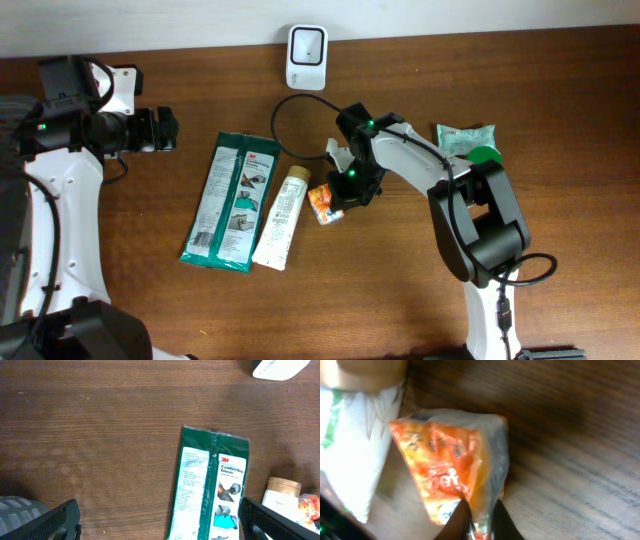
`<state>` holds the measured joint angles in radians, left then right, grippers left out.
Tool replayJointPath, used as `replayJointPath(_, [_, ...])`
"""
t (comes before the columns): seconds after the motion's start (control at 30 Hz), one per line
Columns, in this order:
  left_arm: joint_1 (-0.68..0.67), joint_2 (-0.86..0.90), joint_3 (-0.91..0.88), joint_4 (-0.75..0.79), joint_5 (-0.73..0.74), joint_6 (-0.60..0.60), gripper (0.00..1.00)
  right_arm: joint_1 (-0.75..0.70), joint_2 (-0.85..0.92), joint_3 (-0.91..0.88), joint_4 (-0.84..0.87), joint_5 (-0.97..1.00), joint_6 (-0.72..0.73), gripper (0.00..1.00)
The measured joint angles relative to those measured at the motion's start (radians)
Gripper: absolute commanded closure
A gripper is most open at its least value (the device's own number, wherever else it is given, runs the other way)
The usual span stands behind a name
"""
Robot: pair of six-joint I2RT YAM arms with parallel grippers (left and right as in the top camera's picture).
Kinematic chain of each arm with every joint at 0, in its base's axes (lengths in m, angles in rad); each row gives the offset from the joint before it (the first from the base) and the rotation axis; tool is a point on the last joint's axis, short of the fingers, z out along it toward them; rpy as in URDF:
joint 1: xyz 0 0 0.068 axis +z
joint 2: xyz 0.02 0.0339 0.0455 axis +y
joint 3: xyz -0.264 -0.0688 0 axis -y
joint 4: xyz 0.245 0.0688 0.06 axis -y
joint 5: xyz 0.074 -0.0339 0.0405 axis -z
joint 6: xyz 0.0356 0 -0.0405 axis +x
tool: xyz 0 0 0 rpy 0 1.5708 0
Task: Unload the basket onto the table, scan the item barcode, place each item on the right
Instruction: 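Lift the orange packet toward the scanner with the right gripper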
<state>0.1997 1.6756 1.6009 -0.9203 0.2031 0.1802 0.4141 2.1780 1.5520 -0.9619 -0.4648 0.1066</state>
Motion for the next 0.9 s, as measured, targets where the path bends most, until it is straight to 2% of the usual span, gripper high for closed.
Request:
replayJointPath(0.13, [0.0,0.0,0.0,0.001,0.0,0.0,0.01,-0.032,0.005,0.053,-0.183,-0.087,-0.029,0.96])
replayJointPath(0.23, [0.0,0.0,0.0,-0.001,0.0,0.0,0.01,-0.106,-0.023,0.187,-0.338,-0.285,-0.178,0.96])
replayJointPath(0.37, [0.0,0.0,0.0,0.0,0.0,0.0,0.01,-0.194,-0.109,0.24,-0.379,-0.616,-0.332,0.96])
replayJointPath(0.47, [0.0,0.0,0.0,0.0,0.0,0.0,0.01,-0.239,-0.109,0.241,-0.396,-0.869,-0.433,0.96])
replayJointPath(0.57, [0.0,0.0,0.0,0.0,0.0,0.0,0.01,-0.271,-0.109,0.241,-0.384,-1.001,-0.482,0.96])
replayJointPath(0.67, [0.0,0.0,0.0,0.0,0.0,0.0,0.01,-0.282,-0.109,0.241,-0.373,-1.04,-0.478,0.96])
replayJointPath(0.8, [0.0,0.0,0.0,0.0,0.0,0.0,0.01,-0.29,-0.109,0.261,-0.369,-1.052,-0.352,0.96])
replayJointPath(0.9, [0.0,0.0,0.0,0.0,0.0,0.0,0.01,-0.325,-0.109,0.343,-0.369,-1.055,-0.24,0.96])
